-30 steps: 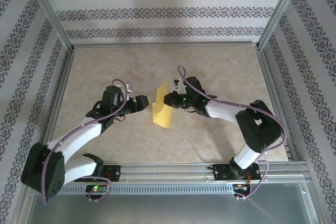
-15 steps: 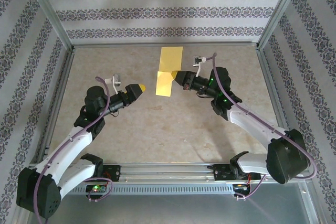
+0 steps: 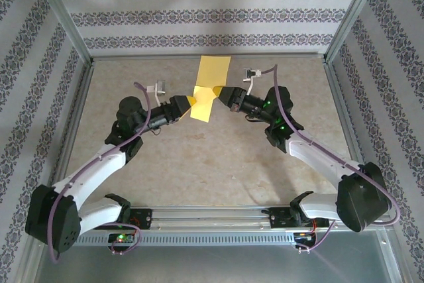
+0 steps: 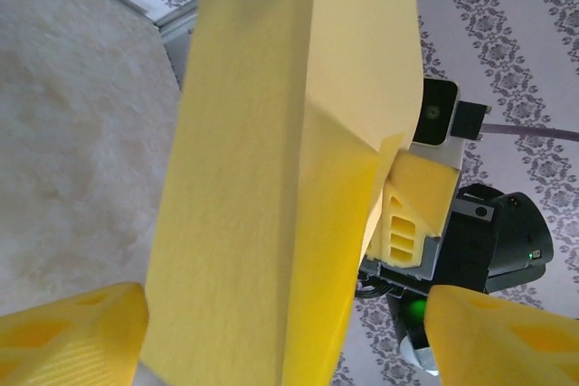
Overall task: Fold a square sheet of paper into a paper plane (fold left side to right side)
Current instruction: Turn over the paper at the center of the table.
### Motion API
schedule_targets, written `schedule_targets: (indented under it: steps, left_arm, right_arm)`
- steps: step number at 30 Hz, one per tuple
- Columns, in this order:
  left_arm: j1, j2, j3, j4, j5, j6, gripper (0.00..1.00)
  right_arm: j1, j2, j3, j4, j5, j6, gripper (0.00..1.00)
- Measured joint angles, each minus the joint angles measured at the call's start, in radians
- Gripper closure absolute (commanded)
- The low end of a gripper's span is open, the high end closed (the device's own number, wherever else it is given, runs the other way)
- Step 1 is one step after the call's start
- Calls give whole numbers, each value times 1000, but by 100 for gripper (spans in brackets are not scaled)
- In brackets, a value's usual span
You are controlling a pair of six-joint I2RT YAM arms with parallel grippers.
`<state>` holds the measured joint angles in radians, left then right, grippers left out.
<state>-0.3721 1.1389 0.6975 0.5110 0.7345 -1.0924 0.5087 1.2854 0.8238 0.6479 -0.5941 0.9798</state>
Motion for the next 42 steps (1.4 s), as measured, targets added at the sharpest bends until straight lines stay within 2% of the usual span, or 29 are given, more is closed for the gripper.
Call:
schedule_targets:
  steps: [4,9,13,18,21,24,27,30,33,38,42]
  left_arm:
    - [-11,57,19,52,25,-26,44]
    - [-15,73,33,91,46,-46,74]
    - [-15,73,35,100,48,-47,91]
    - [-15,71,36,97,48,-42,95]
    - [-15,53,37,50,48,-16,97]
    - [-15,14,53,-62,42,47,99]
    - [-22,-40,104,-266,-1,169,100]
    - [-54,-75,188,-515,-100,318,100]
    - [-129,-69,287,-763,-256,468,100]
    - [-312,47,429,-1106,-624,623,100]
    - [-444,196,528,-1289,-899,661,100]
  right_arm:
    - [5,11,0,0,-2,13,98]
    - [4,13,0,0,-2,17,93]
    - [3,13,-1,0,-2,19,82]
    - [-24,11,-22,-2,-2,14,64]
    - [-50,-8,-51,-29,2,3,58]
    - [-74,-54,-63,-127,29,-49,51]
    - [-81,-138,-60,-307,109,-165,45]
    - [-81,-220,-46,-516,230,-301,36]
    - [-81,-274,-31,-698,367,-415,28]
    - [-105,-310,-27,-924,570,-531,2]
    - [-171,-312,-32,-1027,653,-561,1]
